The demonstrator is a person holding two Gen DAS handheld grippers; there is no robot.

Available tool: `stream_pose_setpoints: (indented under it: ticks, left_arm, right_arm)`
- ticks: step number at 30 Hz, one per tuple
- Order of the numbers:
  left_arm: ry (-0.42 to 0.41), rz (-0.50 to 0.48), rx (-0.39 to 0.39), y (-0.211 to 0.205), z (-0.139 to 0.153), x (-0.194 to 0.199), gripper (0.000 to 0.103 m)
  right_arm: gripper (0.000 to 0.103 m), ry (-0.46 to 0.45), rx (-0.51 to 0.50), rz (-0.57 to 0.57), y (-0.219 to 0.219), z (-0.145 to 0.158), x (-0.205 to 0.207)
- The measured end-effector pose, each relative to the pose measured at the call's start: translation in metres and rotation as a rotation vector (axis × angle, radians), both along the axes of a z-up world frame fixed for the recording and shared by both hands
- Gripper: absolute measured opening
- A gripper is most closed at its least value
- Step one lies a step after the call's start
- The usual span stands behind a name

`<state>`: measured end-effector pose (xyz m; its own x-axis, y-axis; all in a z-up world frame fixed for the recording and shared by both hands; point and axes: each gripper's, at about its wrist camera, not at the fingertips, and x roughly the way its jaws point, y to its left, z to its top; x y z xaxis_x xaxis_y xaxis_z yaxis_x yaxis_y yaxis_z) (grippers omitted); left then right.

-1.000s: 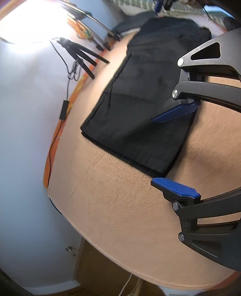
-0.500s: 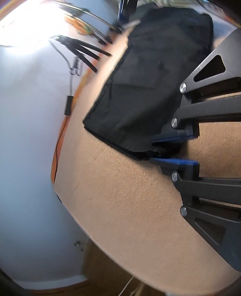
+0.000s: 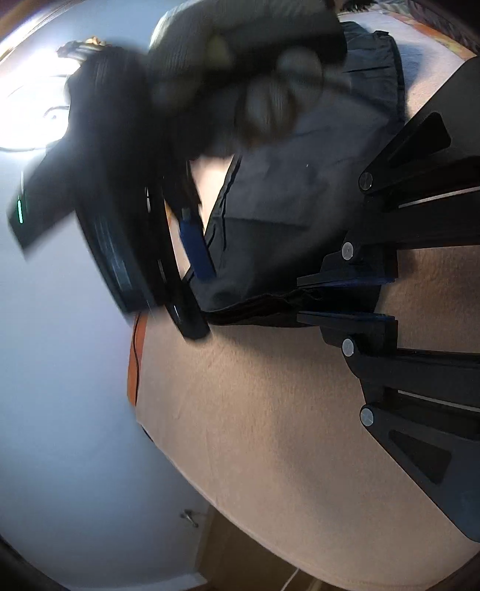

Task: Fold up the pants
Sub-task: 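Grasp the folded trousers' edge with the left gripper while the right gripper grasps the waistband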

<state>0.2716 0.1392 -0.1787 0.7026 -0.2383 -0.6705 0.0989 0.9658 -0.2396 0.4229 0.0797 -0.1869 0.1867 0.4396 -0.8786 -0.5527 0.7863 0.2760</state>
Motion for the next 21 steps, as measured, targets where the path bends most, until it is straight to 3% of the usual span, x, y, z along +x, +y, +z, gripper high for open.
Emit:
stream_pose_setpoints:
  ticks: [4,6,7,8,10,11,12,15,17,19,21]
  left_arm:
    - [-0.003,-0.019,0.012,-0.005,0.002,-0.002,0.009]
    - [-0.011,-0.014,0.025,-0.006,0.004,-0.003,0.009]
    - [-0.012,-0.009,0.031,-0.006,0.005,-0.003,0.011]
    - [-0.008,0.001,0.038,-0.005,0.005,-0.003,0.015]
    - [0.013,0.035,0.052,-0.004,0.004,0.0,0.046]
    - [0.02,0.048,0.052,-0.003,0.003,0.002,0.053]
    - [0.032,0.062,0.05,-0.001,0.002,0.004,0.059]
    - [0.068,0.042,0.027,0.001,-0.002,0.013,0.059]
    - [0.099,0.036,-0.002,0.002,-0.006,0.022,0.051]
    - [0.096,0.015,-0.03,0.004,-0.006,0.025,0.006]
    - [0.069,0.008,-0.059,0.007,0.0,0.022,0.004]
  right_arm:
    - [0.062,-0.003,-0.107,-0.005,0.024,-0.019,0.003]
    - [0.053,-0.046,-0.161,-0.004,0.028,-0.019,-0.001]
    - [0.04,-0.052,-0.177,-0.009,0.027,-0.018,-0.001]
    - [0.03,-0.049,-0.179,-0.015,0.026,-0.017,-0.001]
    - [0.019,-0.016,-0.145,-0.034,0.016,-0.016,0.003]
    - [0.014,0.006,-0.122,-0.045,0.011,-0.017,0.004]
    - [0.011,0.022,-0.102,-0.055,0.007,-0.017,0.005]
    - [0.007,0.029,-0.083,-0.063,0.0,-0.015,0.004]
    - [0.006,0.025,-0.074,-0.07,-0.002,-0.015,0.001]
    - [0.004,0.028,-0.058,-0.085,-0.006,-0.013,0.003]
    - [0.002,0.026,-0.021,-0.106,-0.01,-0.008,0.004]
